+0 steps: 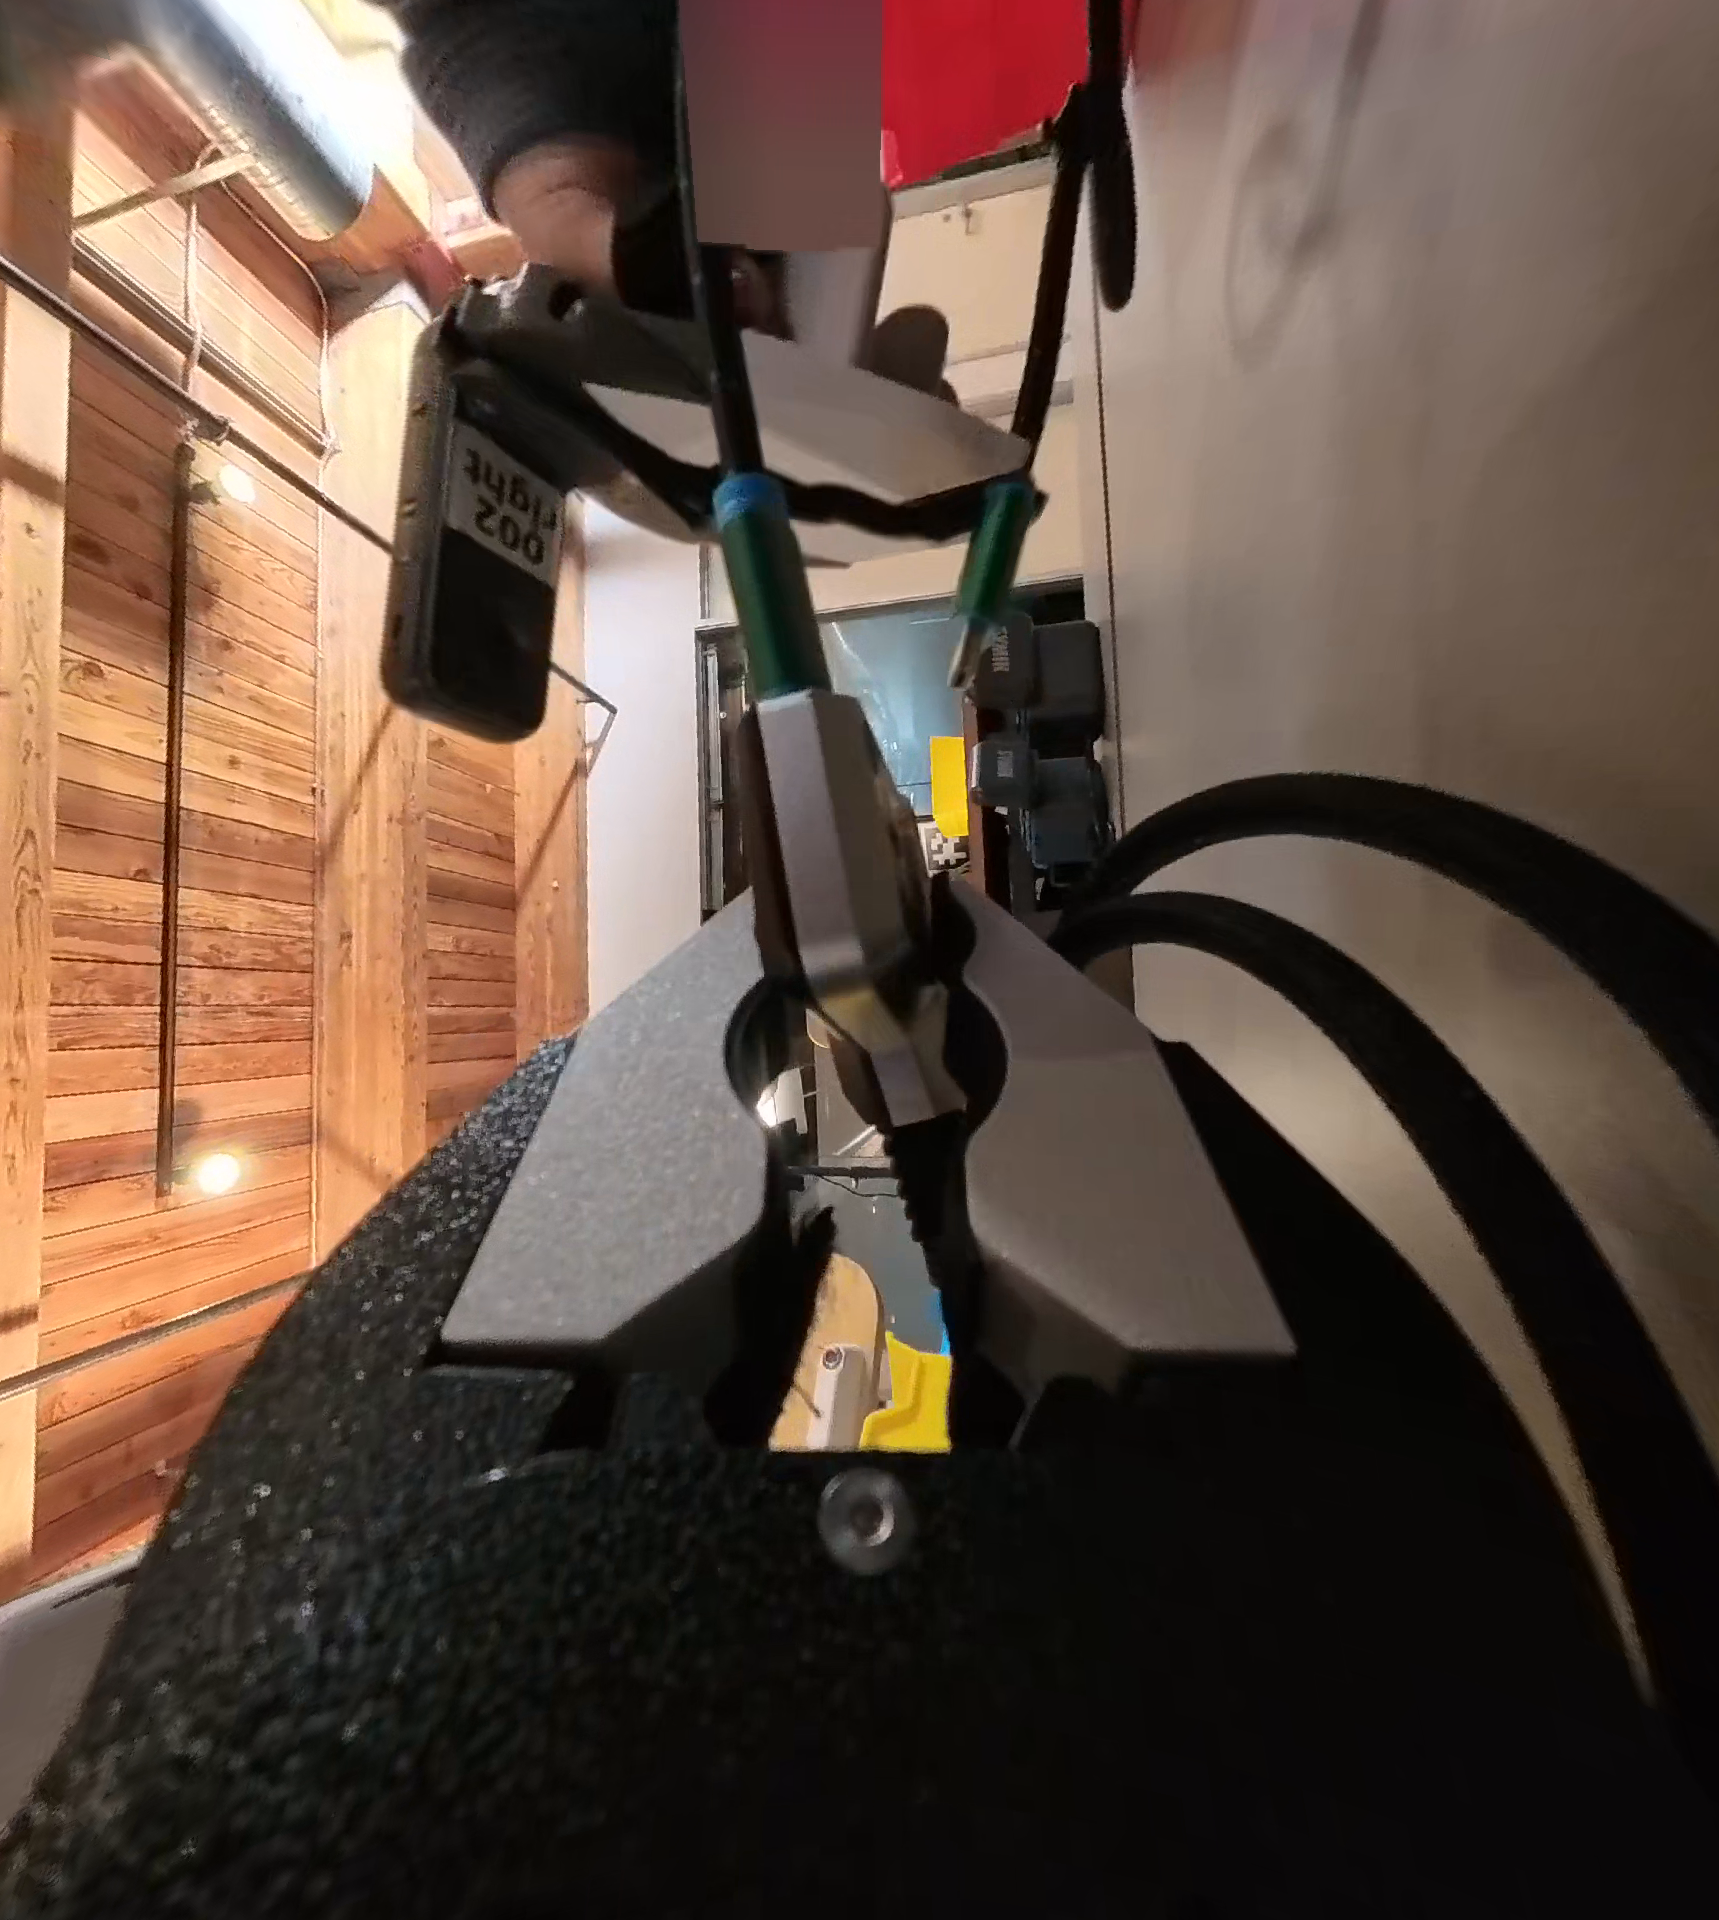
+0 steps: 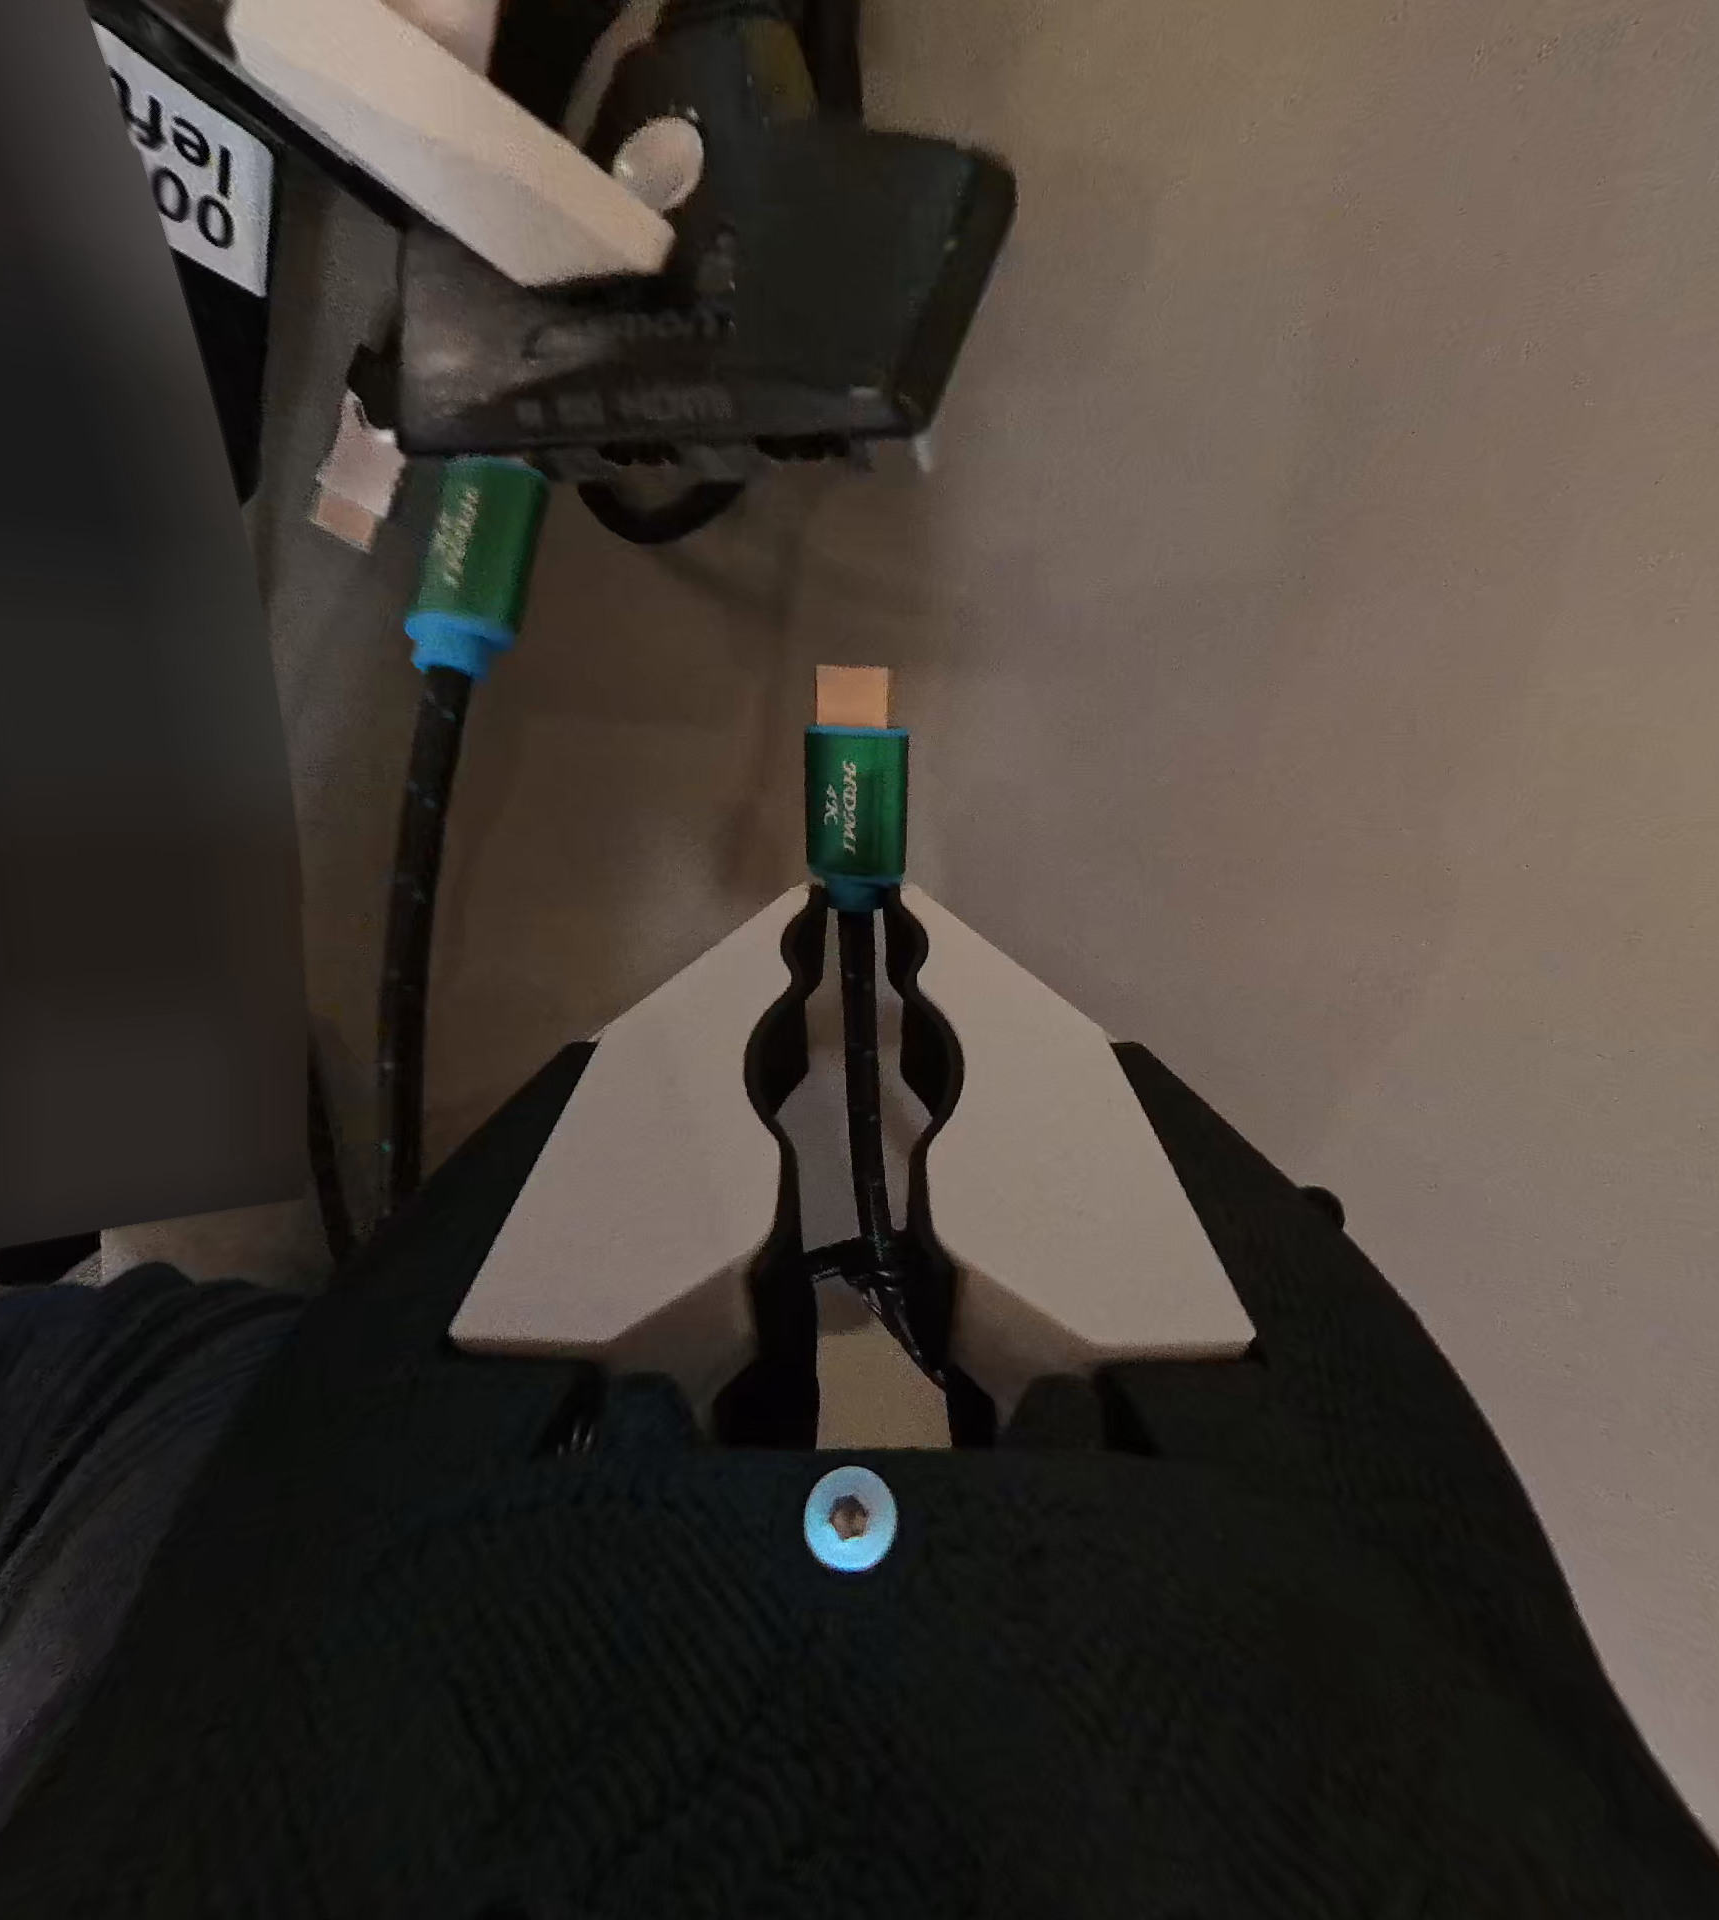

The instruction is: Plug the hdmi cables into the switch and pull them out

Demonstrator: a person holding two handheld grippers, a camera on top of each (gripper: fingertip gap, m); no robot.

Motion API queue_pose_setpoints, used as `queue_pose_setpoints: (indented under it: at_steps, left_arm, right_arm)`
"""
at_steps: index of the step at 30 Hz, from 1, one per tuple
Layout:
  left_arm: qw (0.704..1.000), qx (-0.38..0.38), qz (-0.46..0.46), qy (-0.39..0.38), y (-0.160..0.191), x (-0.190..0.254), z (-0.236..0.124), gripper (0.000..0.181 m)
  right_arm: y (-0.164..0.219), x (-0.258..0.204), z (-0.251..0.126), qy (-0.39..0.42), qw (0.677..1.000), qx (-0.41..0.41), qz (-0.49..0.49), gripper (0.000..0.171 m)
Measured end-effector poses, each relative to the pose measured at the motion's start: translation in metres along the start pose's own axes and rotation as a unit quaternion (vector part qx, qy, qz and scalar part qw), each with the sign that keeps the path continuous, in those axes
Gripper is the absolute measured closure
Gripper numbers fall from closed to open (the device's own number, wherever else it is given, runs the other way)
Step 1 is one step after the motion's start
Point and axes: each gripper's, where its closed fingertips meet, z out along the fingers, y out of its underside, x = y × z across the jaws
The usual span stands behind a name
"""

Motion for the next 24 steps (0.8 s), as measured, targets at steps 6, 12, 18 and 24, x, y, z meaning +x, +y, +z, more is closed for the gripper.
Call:
queue_pose_setpoints:
  at_steps: [6,12,18,24]
  left_arm:
    - [1.000,0.007,0.027,0.000,-0.006,0.000,0.000,0.158]
    - [0.999,0.016,0.032,0.005,-0.012,0.003,0.000,0.158]
    - [0.999,0.015,0.033,0.008,-0.011,0.005,0.000,0.158]
    - [0.999,0.016,0.040,0.010,-0.012,0.007,0.001,0.158]
  right_arm:
    - [-0.013,-0.015,-0.001,-0.029,0.999,0.020,-0.022,0.162]
    - [-0.015,-0.016,-0.007,-0.036,0.998,0.038,-0.021,0.162]
    - [-0.017,-0.011,-0.007,-0.024,0.999,0.040,-0.010,0.162]
    - [-0.016,-0.012,-0.004,-0.027,0.999,0.029,-0.001,0.162]
